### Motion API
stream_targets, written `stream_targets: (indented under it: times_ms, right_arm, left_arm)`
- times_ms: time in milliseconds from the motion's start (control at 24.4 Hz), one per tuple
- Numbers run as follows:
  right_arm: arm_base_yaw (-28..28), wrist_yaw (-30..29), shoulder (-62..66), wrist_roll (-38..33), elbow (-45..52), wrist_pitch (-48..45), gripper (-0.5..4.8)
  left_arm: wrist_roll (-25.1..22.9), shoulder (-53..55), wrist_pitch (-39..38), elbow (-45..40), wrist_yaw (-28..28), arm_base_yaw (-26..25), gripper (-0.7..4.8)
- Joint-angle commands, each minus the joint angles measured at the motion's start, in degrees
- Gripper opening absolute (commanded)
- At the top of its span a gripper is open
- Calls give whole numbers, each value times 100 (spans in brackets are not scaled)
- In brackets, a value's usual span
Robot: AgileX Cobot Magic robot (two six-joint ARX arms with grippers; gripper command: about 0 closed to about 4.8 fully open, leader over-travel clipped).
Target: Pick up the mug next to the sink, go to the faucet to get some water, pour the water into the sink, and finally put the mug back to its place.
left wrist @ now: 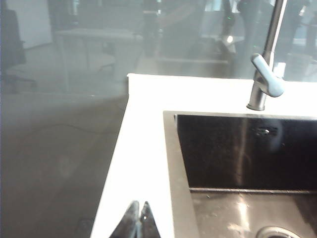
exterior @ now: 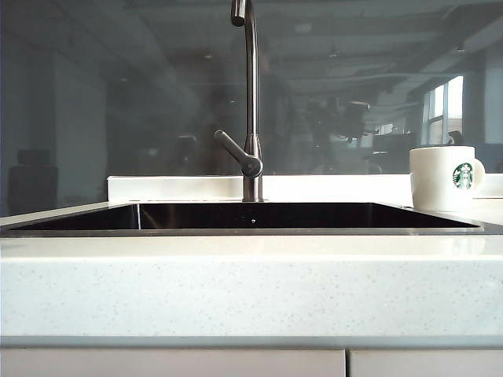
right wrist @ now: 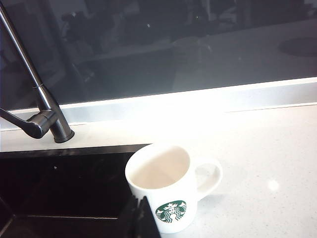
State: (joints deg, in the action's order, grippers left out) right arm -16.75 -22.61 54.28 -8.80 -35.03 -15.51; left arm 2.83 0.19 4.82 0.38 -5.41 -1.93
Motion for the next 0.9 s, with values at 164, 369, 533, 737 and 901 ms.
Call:
stream_targets:
  times_ms: [164,369,533,737,901]
  right_arm:
    - [4,0,-15,-22,-13,-94,-6]
    - [4,-2,-15,-20,-13,-96,-6]
    - [7,-2,-15,-20,-13,-96,-6]
    - [4,0,-13,-20,-13,-96,-6]
    - [7,0,-15,-22,-13,-98,-6]
  left_arm:
    - [63,2,177,20,24,-11,-5]
    - [59,2,153,20,22,-9,-5]
    - [59,4,153,20,22,-11,-5]
    - [59,2,153,20,24,-9,-5]
    - [59,4,149,20,20,-11,-5]
